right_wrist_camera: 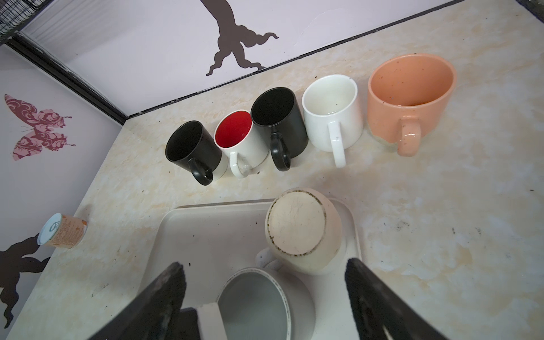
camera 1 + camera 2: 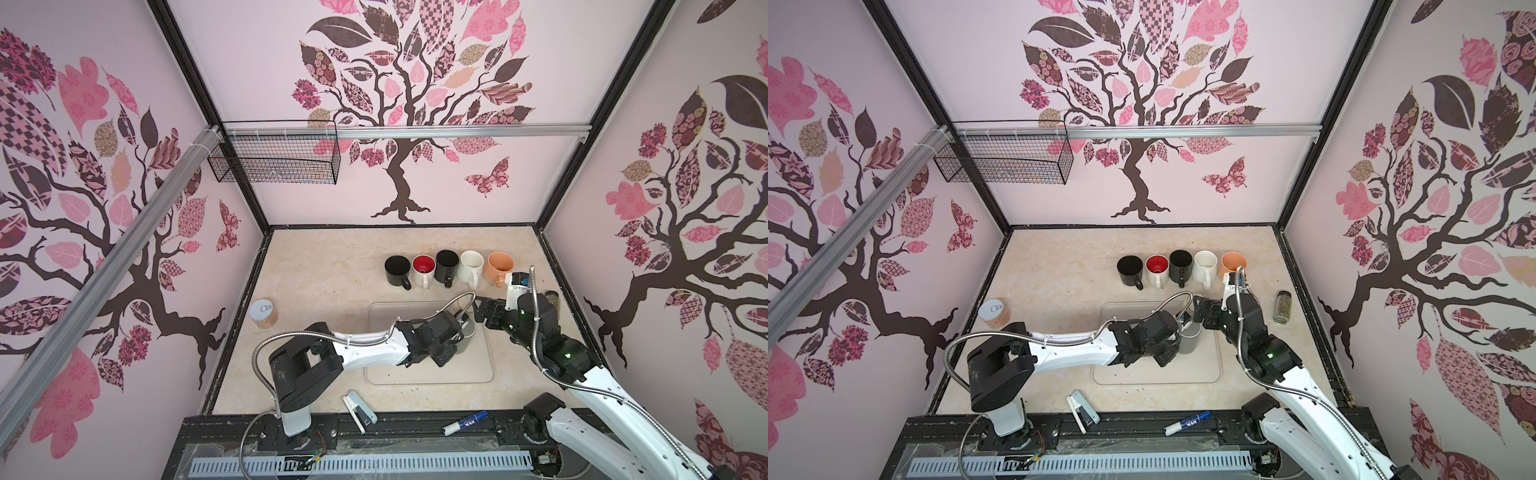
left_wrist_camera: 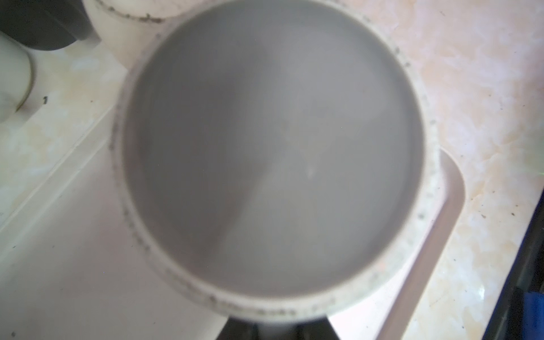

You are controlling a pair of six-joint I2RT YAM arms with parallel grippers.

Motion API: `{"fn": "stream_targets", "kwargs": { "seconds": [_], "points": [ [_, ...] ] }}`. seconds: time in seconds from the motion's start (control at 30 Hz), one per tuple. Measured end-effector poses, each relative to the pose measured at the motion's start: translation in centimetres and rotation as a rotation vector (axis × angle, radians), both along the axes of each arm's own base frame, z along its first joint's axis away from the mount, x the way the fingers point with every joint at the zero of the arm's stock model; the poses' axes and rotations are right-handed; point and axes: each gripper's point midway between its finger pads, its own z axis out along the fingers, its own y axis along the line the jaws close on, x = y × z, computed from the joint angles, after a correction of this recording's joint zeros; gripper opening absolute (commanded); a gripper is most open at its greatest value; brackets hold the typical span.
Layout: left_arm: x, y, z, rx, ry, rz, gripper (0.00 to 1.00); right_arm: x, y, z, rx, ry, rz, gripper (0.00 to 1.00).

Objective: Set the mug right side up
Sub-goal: 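Close the left gripper on the grey mug's base and lift it, then tilt the grey mug toward the right gripper and close the right gripper on it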

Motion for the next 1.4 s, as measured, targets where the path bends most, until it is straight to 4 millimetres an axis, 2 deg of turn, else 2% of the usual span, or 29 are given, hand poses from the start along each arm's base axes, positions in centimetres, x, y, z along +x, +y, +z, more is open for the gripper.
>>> {"fn": "stream_targets", "kwargs": {
  "seconds": [0.23, 0.4, 0.53, 0.63, 0.73, 0.9, 1.1, 1.17, 1.27, 1.4],
  "points": [
    [-0.2, 3.1, 0.9, 0.064, -0.022, 0.052, 0.00, -0.5, 0.7, -0.3, 0.042, 0.023, 0.033, 0.86],
    [0.2, 4.3, 1.8, 0.080, -0.043, 0.079, 0.00, -1.0, 1.4, -1.8, 0.072, 0.065, 0.065, 0.85],
    [0.9, 5.6, 1.0, 0.098, -0.035, 0.112, 0.00, -1.4, 1.9, -3.4, 0.085, 0.110, 0.086, 0.84],
    [1.3, 6.7, 0.5, 0.104, -0.026, 0.141, 0.00, -1.5, 2.3, -3.4, 0.100, 0.118, 0.104, 0.83],
    [1.5, 7.6, 1.3, 0.081, -0.021, 0.162, 0.00, -1.7, 3.1, -2.9, 0.143, 0.112, 0.141, 0.82],
    [2.5, 8.4, 5.4, -0.028, -0.042, 0.201, 0.00, -2.3, 5.6, -2.5, 0.300, 0.116, 0.240, 0.81],
    [4.3, 10.5, 10.7, -0.177, -0.078, 0.284, 0.00, -3.2, 8.6, -4.0, 0.517, 0.201, 0.351, 0.82],
    [4.9, 11.2, 12.2, -0.231, -0.075, 0.317, 0.00, -3.4, 9.3, -3.2, 0.578, 0.202, 0.386, 0.82],
    [5.5, 12.1, 14.4, -0.316, -0.069, 0.365, 0.00, -3.2, 10.1, -1.0, 0.660, 0.162, 0.430, 0.82],
    [5.7, 12.7, 17.6, -0.444, -0.076, 0.409, 0.00, -2.7, 11.0, 1.3, 0.776, 0.119, 0.476, 0.81]
  ]
}}
